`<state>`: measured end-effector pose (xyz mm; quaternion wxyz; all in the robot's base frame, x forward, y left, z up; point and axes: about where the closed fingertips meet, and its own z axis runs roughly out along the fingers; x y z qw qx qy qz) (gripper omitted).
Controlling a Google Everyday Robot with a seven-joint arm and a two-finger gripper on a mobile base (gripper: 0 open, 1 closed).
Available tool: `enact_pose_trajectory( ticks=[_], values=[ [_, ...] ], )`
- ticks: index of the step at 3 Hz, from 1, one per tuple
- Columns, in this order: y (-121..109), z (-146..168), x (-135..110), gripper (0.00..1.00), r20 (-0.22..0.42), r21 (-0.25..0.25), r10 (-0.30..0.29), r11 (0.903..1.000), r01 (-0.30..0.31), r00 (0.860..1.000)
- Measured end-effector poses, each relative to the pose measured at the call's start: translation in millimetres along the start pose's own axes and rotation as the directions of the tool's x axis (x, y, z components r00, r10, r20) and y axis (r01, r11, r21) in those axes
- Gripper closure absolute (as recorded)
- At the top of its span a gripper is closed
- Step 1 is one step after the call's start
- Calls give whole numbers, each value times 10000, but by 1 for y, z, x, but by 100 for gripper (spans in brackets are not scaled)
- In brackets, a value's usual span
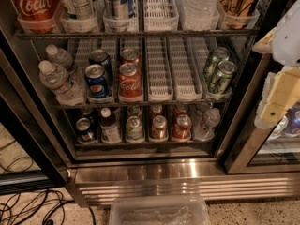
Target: Pick coke can from top shelf of fridge
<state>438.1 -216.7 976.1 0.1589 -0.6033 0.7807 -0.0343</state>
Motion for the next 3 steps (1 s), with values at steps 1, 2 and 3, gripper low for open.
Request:
enact_pose_trajectory(
  ticks=[1, 2, 3],
  values=[
    [0, 0, 0, 0, 2, 1, 1, 10000, -1, 10000],
    [6, 0, -10, 0, 238, 143, 57, 9999, -60, 9997],
    [31, 10, -46, 0, 1186, 315, 15, 9995, -53, 9929]
  ],
)
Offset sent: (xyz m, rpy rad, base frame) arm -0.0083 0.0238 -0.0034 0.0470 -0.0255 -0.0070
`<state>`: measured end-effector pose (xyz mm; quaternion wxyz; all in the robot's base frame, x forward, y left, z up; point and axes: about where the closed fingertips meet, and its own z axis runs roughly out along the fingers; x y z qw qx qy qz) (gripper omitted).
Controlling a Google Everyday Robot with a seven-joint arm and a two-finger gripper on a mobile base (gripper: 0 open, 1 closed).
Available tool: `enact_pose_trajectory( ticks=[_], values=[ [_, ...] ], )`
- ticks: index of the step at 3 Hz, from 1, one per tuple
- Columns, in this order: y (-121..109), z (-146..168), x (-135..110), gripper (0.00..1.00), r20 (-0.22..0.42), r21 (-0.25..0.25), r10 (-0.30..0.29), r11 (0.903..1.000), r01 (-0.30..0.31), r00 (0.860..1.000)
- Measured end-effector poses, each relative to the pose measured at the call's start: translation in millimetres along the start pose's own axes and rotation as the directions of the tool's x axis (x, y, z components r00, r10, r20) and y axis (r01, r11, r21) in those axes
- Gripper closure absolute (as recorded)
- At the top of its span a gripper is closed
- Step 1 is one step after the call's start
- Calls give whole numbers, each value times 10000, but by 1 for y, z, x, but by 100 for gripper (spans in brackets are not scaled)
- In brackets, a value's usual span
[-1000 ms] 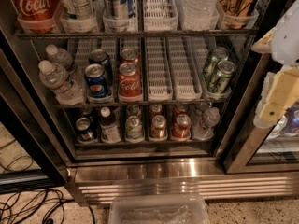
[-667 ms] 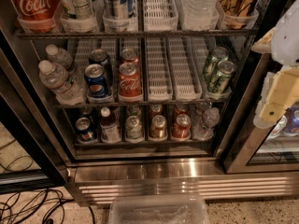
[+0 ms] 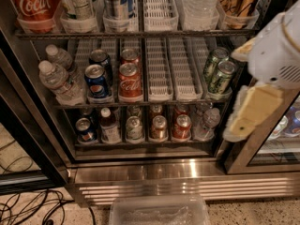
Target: Pick coke can from top shelf of fridge
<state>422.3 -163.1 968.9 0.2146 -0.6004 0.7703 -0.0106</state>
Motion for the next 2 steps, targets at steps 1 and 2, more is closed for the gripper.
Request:
enact_pose_trajectory(
  ticks=[1, 2],
  values=[
    [15, 16, -66, 0, 1428, 442, -924, 9952, 869, 9854],
    [26, 22, -129, 0, 2841, 661, -1966, 9804, 1854, 9384]
  ],
)
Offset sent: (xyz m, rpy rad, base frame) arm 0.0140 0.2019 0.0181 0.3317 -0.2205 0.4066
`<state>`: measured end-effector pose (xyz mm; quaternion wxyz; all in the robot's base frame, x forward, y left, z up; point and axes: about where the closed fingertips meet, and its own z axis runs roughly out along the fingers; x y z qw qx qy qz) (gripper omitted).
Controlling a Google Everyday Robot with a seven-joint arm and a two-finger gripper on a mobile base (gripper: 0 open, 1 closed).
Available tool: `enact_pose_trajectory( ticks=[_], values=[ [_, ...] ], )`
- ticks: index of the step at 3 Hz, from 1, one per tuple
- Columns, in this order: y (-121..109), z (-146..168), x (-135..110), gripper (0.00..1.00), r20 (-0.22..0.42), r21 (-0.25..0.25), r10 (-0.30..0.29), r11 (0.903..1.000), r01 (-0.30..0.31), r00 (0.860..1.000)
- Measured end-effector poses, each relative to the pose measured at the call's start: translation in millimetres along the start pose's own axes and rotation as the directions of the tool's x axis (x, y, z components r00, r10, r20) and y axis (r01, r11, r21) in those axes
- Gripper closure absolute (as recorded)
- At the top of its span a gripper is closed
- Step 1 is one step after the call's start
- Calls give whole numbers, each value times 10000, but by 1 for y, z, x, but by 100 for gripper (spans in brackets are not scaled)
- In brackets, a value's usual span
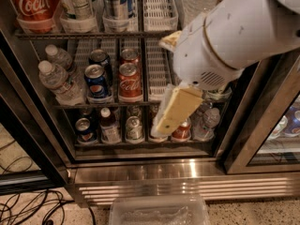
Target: Pick coke can from top shelf of fridge
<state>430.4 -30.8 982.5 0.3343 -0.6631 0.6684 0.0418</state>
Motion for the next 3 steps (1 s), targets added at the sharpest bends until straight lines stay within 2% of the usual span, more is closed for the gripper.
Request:
enact_pose_trajectory(
  ticks=[1, 2, 3],
  values=[
    [-3, 2, -20, 0, 615, -60, -890, 9960, 895, 9941],
    [-1, -3, -25, 0, 597, 61, -1095, 9940, 1093, 9922],
    [5, 11, -45, 0, 1133, 314, -1246, 9921, 1217, 9857]
  ],
)
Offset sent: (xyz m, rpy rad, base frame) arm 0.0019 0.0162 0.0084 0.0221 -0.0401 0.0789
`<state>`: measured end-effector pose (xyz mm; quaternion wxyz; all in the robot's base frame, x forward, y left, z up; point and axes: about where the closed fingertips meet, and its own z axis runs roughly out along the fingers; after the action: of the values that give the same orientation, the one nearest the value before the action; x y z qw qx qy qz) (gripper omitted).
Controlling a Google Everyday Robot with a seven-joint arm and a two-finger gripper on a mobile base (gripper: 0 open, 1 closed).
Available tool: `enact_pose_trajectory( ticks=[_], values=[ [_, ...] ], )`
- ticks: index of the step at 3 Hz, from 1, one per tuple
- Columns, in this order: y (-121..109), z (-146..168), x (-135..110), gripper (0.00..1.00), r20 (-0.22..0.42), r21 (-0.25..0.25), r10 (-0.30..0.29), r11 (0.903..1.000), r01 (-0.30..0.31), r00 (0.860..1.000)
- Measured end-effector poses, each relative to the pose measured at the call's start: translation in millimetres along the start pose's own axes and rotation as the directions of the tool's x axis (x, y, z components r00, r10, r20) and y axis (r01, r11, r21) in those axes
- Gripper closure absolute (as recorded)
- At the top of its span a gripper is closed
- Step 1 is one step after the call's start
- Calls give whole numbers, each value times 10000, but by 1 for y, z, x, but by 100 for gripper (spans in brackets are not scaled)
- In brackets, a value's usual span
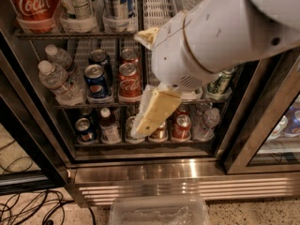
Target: Pick coke can from top shelf of fridge
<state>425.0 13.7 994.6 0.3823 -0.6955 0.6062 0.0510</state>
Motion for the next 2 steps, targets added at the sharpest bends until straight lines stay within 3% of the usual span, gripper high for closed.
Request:
enact_pose_trajectory(
  ticks=[1, 2],
  values=[
    [-16, 36, -33, 0, 1335, 538, -160, 9985, 88, 9909],
    [-45, 66, -54, 0, 2769, 1165, 180, 9918, -522, 9607]
  ],
)
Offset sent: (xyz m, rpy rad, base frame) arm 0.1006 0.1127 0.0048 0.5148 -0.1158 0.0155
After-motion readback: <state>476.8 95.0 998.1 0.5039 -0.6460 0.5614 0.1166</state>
